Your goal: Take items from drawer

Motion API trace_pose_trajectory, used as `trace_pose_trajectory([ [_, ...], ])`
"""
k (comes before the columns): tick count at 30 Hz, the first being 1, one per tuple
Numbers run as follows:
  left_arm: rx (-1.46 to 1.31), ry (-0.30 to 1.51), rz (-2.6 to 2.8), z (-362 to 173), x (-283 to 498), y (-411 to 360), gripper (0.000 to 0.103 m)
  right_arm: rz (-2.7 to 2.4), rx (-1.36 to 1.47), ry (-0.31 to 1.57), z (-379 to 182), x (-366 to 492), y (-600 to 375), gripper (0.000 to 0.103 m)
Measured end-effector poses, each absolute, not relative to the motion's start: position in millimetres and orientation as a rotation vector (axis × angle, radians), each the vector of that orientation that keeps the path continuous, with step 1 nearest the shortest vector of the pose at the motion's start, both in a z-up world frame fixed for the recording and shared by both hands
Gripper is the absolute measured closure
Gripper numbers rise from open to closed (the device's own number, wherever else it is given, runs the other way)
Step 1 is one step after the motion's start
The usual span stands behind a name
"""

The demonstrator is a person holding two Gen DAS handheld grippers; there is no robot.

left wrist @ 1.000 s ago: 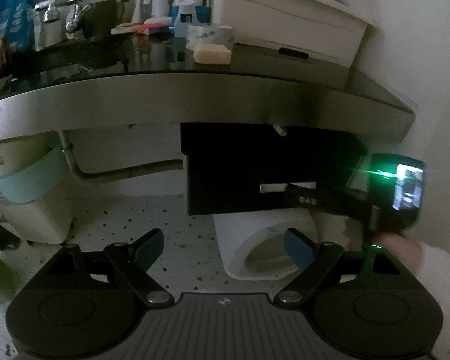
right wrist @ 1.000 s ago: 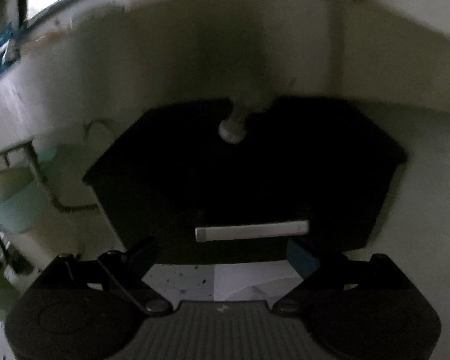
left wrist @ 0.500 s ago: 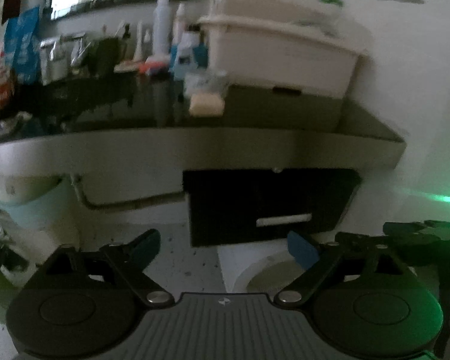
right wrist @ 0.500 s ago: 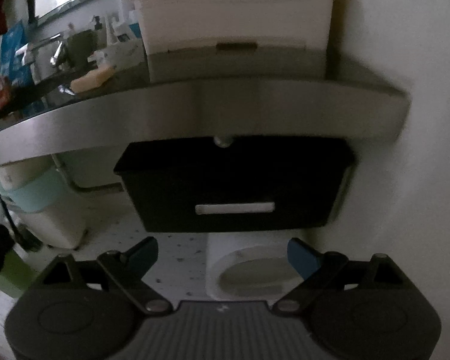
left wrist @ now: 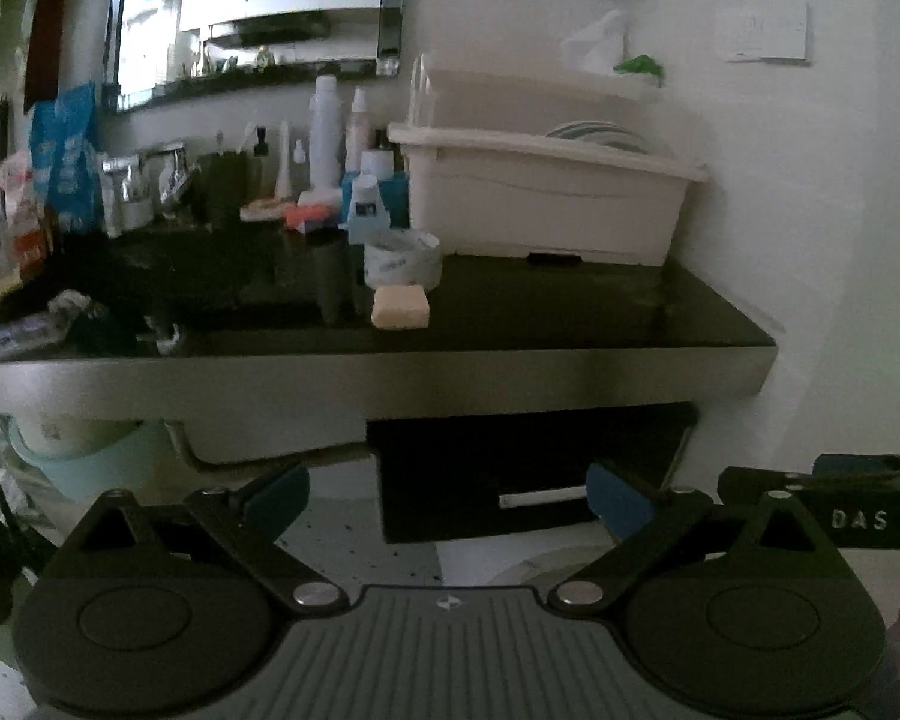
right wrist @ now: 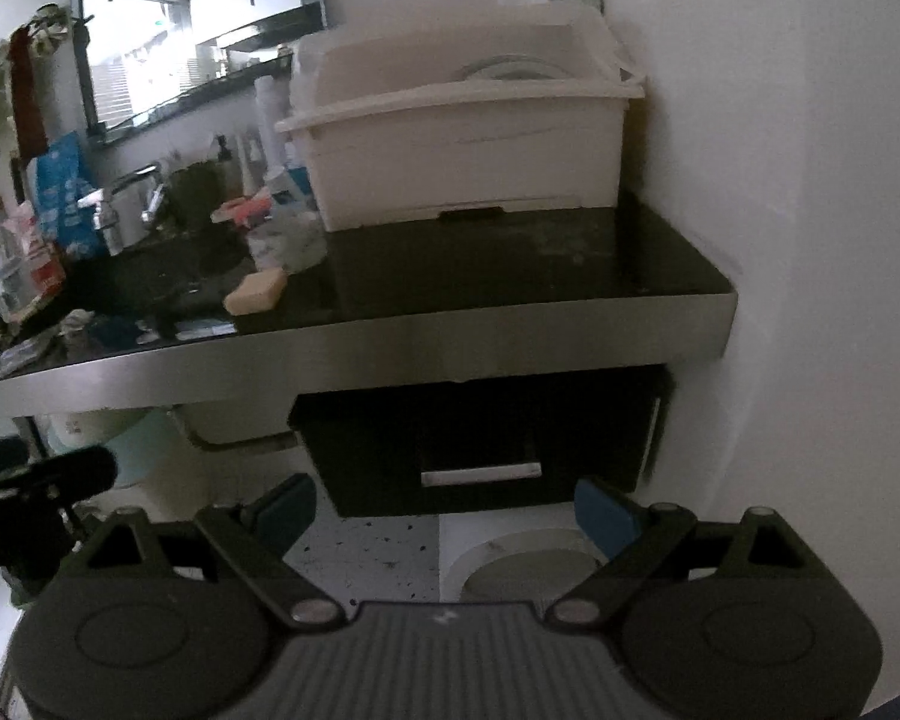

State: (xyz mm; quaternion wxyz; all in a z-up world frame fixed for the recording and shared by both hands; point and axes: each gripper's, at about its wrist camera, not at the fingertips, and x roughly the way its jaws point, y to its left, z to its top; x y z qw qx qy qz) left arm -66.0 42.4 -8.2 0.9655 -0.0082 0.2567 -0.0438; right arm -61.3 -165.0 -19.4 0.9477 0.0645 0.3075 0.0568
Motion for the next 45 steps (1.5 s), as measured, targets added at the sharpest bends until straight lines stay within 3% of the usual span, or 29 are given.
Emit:
trace_pose_trajectory([
  [10,0.118,0.585,-0.017,-14,-60,25,0.003,0.092,0.100,0.600,5,-79,-160,0.010],
  [45,0.033,0.630,-0.006,9,-84,29,0.003,0.037,0.060,0.595,20,-114,-132,0.010],
])
